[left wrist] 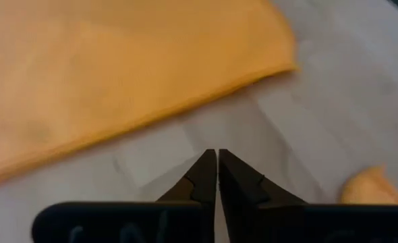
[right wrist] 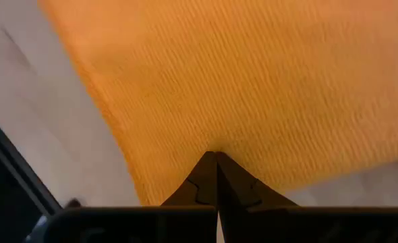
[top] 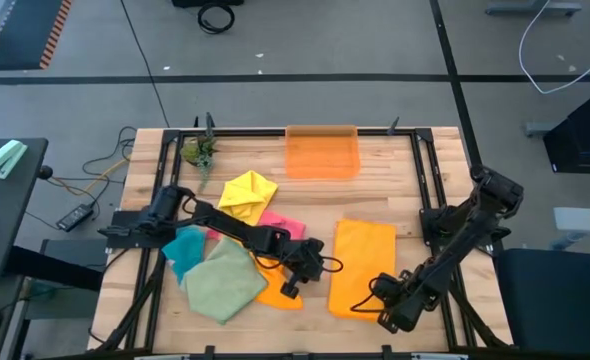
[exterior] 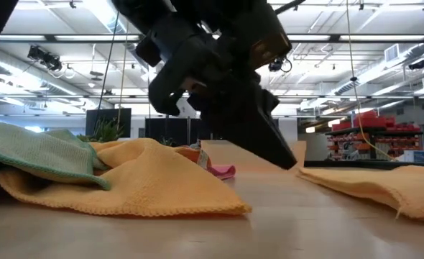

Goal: Fold microfiber towels
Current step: Fold the left orange microfiber cloth

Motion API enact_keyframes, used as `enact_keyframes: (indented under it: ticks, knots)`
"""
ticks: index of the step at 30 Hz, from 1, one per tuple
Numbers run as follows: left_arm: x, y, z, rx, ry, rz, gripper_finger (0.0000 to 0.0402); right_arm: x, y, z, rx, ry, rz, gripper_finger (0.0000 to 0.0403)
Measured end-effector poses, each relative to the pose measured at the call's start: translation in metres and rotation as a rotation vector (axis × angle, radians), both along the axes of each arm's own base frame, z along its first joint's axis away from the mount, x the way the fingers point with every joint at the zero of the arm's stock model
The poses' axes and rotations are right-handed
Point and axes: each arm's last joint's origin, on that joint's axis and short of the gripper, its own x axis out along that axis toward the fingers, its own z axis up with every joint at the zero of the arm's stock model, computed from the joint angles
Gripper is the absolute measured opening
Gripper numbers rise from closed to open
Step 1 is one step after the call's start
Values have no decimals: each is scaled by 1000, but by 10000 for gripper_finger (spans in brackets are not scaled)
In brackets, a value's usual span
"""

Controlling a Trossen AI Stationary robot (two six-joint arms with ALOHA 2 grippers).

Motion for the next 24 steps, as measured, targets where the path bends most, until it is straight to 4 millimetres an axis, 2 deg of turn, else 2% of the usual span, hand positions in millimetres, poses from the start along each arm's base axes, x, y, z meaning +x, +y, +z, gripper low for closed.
enact_keyframes:
  ticks: [4, 7, 13, 18, 24]
  knots:
    - [-1, -8, 1, 20, -26, -44, 35, -2, 11, 16, -41, -136, 53, 2]
    - [-1, -19, 3, 44, -92, -105, 36, -14, 19, 16, -81, -166, 137, 6]
    - [-5, -51, -10, 162, -207, -302, 51, -39, 34, 17, -179, -264, 394, 40]
    - [-5, -69, -17, 276, -318, -327, 98, -57, 43, 18, -291, -377, 644, 80]
    - [-2, -75, -10, 298, -408, -283, 170, -62, 44, 19, -363, -433, 680, 122]
